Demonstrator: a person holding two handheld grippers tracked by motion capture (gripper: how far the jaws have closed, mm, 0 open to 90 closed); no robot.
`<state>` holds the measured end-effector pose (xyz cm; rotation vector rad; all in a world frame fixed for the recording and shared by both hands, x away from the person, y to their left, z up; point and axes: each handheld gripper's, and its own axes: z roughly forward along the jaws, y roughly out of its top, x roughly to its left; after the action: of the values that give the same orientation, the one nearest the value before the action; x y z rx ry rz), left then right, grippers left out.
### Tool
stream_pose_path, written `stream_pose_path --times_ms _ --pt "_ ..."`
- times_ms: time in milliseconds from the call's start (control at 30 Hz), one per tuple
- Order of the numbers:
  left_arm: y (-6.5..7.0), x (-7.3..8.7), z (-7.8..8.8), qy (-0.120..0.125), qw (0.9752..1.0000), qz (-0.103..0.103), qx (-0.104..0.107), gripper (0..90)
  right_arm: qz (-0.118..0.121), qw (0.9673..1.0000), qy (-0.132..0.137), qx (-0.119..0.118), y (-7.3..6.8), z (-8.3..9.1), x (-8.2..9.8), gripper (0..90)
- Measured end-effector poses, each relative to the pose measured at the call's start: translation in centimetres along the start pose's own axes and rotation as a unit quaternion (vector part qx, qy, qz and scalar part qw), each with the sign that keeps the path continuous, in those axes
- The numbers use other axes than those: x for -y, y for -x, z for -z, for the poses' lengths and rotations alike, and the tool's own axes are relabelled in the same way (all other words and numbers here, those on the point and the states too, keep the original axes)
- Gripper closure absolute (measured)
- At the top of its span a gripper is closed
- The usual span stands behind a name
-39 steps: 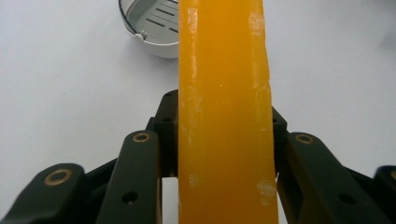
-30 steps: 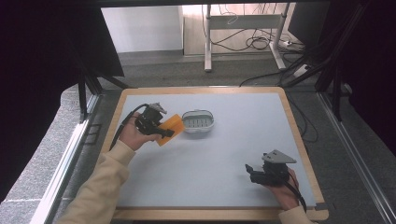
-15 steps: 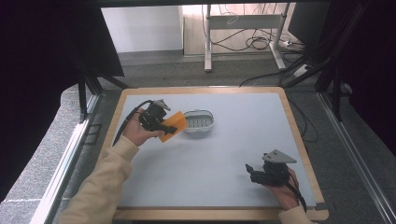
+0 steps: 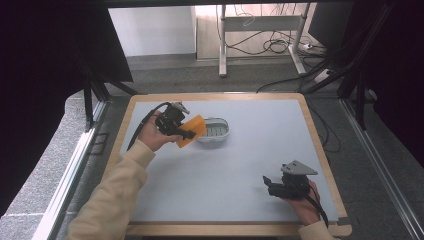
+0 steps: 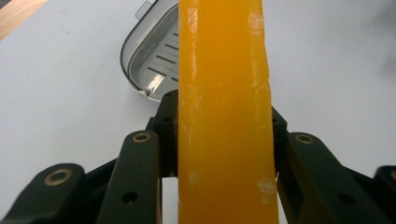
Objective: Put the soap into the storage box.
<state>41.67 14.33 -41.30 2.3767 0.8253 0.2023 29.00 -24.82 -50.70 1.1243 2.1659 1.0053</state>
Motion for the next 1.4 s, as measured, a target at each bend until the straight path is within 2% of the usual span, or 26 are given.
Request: stream_pose_path --times_ms 167,900,1133,1233,1400 --pt "-0.1 -0.7 -0.1 0.008 0.9999 -0.006 0.0 61.6 0.001 1.0 0.0 0.0 0.0 0.0 0.0 18.0" --pt "-0.3 -3.5 -0.8 0.0 0.9992 -0.039 -0.007 61.6 0.0 1.0 0.001 0.001 0.0 0.0 0.0 17.9" --pt "-0.8 -4.3 -1.6 -0.007 0.9987 -0.05 -0.005 61.6 0.0 1.0 0.0 0.0 0.1 0.0 0.0 17.9" --pt "-0.9 -4.5 -2.1 -0.006 0.9987 -0.049 0.006 61.6 -0.002 1.0 -0.001 0.001 0.1 -0.1 0.0 17.9" --pt "-1.0 -5.1 -3.2 -0.019 0.9981 -0.058 0.01 61.6 0.003 1.0 -0.002 -0.002 -0.1 -0.2 0.0 17.9"
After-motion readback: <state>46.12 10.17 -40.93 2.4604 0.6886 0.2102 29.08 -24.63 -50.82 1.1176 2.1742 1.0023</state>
